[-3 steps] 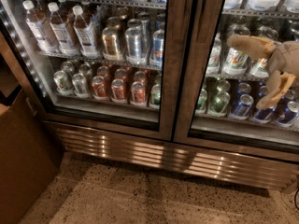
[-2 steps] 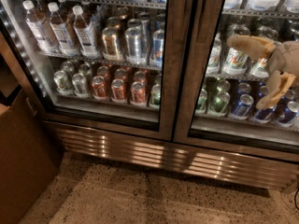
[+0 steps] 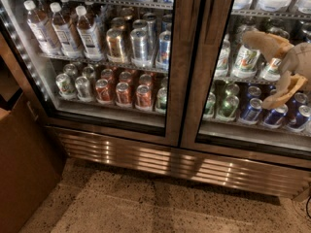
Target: Open right fridge door
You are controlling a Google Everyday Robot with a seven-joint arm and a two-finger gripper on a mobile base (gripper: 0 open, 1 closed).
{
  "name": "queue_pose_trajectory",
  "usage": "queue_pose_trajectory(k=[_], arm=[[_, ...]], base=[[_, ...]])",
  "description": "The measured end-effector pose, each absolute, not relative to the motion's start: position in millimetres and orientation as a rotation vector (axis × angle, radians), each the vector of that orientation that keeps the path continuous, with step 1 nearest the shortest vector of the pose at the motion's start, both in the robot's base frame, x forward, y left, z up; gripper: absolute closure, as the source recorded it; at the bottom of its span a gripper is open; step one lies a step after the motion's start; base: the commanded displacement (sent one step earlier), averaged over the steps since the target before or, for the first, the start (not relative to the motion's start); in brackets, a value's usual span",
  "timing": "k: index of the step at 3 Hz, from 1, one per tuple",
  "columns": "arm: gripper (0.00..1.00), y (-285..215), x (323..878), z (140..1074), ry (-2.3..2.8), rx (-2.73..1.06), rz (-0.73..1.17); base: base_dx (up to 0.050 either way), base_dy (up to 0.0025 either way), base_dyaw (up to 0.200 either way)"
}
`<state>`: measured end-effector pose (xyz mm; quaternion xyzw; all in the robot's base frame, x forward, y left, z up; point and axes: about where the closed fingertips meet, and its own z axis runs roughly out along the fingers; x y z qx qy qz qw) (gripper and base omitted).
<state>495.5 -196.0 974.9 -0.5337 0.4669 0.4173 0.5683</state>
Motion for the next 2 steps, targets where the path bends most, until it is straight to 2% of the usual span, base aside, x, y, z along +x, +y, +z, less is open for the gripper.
queue_pose_trajectory(k=[2], arm=[[0.0,-197.7,500.8,978.0,1.093,-1.208,0.939]], base=[[0.0,0.0,0.0]])
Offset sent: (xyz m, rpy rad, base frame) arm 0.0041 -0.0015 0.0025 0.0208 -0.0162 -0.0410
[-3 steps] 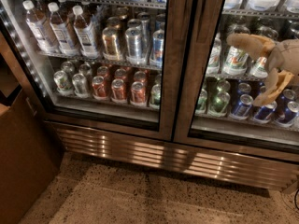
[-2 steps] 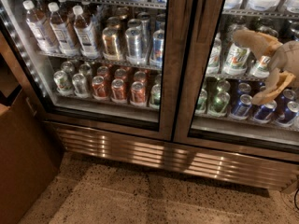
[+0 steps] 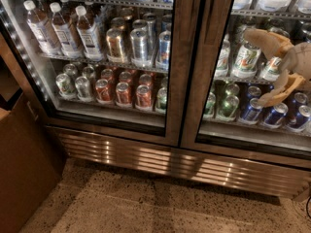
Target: Open right fridge door
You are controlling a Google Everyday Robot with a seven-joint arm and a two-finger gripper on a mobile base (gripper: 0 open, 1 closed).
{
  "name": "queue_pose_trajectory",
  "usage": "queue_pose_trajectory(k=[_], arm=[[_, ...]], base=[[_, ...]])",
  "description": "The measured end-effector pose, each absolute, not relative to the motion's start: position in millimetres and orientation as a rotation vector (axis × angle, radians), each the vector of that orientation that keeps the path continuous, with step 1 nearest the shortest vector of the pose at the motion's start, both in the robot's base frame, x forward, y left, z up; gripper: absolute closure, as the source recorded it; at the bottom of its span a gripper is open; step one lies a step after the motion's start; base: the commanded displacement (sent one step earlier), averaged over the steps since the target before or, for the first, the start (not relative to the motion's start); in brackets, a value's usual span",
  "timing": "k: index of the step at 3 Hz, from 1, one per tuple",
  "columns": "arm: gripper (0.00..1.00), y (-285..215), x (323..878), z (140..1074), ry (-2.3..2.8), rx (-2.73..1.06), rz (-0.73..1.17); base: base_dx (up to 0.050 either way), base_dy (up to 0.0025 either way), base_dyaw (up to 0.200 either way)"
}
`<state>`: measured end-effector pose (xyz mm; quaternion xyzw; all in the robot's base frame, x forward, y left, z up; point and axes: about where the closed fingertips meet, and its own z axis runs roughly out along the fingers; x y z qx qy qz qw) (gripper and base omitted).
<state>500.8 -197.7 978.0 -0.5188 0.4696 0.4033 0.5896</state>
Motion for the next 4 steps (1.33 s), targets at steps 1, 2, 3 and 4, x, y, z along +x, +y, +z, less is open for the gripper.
queue_pose_trajectory(k=[1,2,3,4], arm=[[0.0,-199.2,501.1,989.1,1.087,-1.208,0.918],[0.0,-201.9,495.7,1007.3,1.067,-1.217,0.877],[0.0,-202.4,489.1,1023.4,1.044,-1.231,0.841],[0.0,-198.7,489.9,1024.5,1.043,-1.237,0.842]], base=[[0.0,0.0,0.0],[0.0,0.0,0.0],[0.0,0.0,0.0],[0.0,0.0,0.0]])
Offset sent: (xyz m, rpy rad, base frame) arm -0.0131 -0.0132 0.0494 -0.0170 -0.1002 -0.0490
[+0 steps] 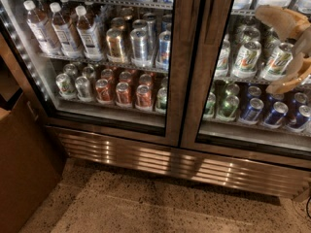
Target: Open right fridge door
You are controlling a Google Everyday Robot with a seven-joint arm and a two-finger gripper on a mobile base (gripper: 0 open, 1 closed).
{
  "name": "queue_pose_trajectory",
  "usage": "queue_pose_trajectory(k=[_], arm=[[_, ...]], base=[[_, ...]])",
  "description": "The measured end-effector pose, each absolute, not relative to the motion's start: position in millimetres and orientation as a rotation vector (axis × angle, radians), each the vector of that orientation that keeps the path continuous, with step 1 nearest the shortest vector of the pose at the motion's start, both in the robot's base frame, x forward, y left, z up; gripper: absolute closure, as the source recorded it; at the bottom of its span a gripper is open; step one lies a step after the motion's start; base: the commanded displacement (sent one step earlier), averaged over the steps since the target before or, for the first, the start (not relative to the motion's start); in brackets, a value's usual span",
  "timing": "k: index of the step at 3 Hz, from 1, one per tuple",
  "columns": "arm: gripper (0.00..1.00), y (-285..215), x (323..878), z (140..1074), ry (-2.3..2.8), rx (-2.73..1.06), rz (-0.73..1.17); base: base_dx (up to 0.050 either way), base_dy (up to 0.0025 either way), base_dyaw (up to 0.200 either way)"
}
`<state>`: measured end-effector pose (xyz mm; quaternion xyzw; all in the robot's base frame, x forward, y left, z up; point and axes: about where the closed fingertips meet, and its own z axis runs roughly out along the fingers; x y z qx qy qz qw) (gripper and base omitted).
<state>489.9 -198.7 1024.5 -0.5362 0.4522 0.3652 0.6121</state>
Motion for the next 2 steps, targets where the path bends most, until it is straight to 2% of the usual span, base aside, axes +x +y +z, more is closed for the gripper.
queue_pose_trajectory(k=[2], arm=[[0.0,-145.4,485.5,1022.9,1.031,-1.354,0.867]], base=[[0.0,0.0,0.0]])
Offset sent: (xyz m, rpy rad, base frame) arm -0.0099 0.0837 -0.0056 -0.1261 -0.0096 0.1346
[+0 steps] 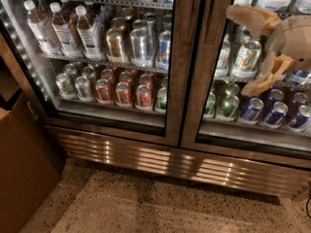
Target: Open right fridge door
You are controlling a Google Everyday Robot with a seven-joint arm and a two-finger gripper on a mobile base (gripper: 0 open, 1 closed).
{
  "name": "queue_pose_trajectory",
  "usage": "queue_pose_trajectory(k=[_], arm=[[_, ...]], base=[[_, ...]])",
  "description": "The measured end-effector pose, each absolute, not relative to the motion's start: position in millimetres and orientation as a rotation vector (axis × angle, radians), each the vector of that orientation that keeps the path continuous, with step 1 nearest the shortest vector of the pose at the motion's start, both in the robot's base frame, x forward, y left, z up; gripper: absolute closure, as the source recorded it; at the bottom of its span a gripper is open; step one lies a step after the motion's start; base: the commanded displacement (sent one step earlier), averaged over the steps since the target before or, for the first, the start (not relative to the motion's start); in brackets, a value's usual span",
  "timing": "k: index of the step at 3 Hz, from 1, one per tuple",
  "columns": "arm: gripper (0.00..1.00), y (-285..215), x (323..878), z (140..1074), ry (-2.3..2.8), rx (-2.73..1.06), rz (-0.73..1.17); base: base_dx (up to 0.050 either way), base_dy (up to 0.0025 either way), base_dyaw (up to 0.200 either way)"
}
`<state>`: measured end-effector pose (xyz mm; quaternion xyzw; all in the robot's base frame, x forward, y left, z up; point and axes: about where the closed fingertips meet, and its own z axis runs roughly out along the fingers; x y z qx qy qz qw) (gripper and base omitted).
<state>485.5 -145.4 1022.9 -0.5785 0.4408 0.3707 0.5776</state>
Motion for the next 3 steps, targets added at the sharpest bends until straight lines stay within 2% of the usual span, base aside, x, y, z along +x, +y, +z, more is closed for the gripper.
queue_pose_trajectory(k=[1,3], arm=[[0.0,-123.0,481.7,1019.2,1.026,-1.403,0.881],[0.0,-130.6,497.1,989.1,1.093,-1.351,0.912]], base=[[0.0,0.0,0.0],[0.0,0.0,0.0]])
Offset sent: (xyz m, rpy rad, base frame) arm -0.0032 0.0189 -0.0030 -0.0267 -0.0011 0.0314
